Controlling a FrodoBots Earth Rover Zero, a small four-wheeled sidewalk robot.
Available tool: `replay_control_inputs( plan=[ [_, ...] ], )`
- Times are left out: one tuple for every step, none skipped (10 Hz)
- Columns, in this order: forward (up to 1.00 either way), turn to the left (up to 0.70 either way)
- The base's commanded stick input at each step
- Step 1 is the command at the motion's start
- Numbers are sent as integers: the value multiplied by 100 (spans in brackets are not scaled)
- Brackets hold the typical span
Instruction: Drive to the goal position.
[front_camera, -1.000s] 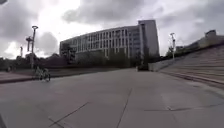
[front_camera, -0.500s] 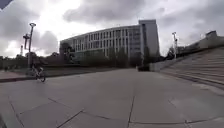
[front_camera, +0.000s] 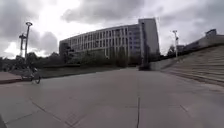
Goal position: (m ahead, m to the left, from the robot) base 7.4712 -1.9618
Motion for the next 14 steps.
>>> replay_control_inputs(
  plan=[
    [70, 0],
    [70, 0],
    [70, 0],
    [70, 0],
    [70, 0],
    [70, 0],
    [70, 0],
    [70, 0],
    [70, 0],
    [70, 0],
    [70, 0],
    [70, 0],
    [70, 0],
    [70, 0]
  ],
)
